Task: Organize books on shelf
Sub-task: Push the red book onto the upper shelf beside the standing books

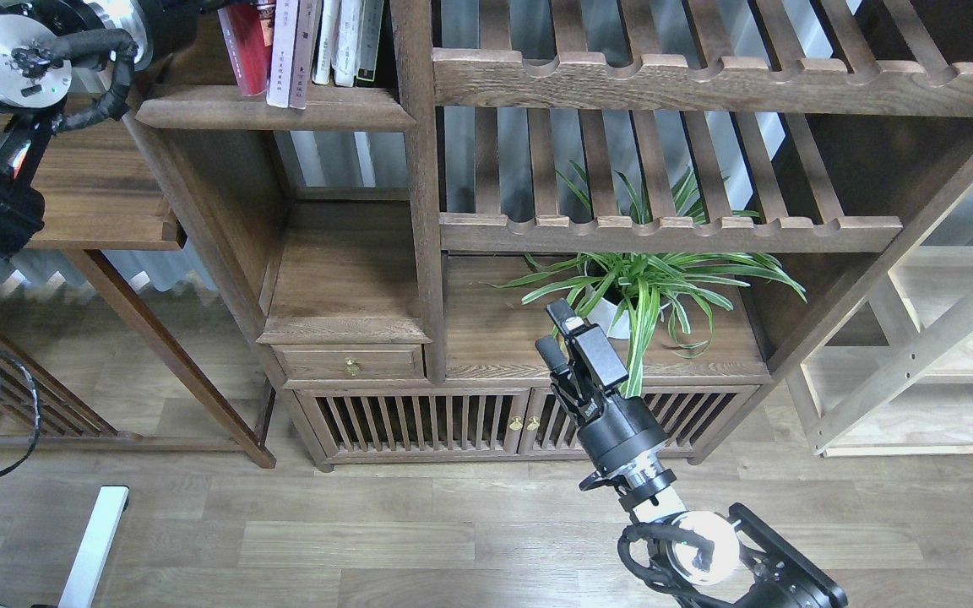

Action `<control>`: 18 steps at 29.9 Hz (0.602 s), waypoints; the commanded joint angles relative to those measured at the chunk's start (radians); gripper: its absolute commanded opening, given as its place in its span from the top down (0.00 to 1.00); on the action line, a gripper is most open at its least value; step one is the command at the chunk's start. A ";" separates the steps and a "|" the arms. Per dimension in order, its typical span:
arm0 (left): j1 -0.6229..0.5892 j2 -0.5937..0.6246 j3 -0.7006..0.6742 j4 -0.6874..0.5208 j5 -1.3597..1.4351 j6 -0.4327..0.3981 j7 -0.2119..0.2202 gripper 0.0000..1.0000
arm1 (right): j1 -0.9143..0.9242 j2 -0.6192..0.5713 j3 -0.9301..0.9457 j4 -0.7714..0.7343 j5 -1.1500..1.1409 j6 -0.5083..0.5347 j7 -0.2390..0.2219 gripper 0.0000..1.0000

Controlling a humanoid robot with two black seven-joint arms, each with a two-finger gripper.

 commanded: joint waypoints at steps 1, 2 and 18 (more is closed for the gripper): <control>0.000 0.004 -0.014 -0.002 -0.032 -0.003 0.000 0.01 | -0.002 0.000 -0.001 0.000 0.000 0.000 -0.002 0.00; 0.000 0.007 -0.014 -0.003 -0.035 -0.003 0.000 0.01 | -0.003 0.000 -0.001 0.001 0.000 0.000 0.000 0.00; 0.002 0.012 0.002 -0.011 -0.036 -0.007 0.000 0.01 | -0.003 0.000 -0.002 0.003 -0.002 0.000 -0.002 0.00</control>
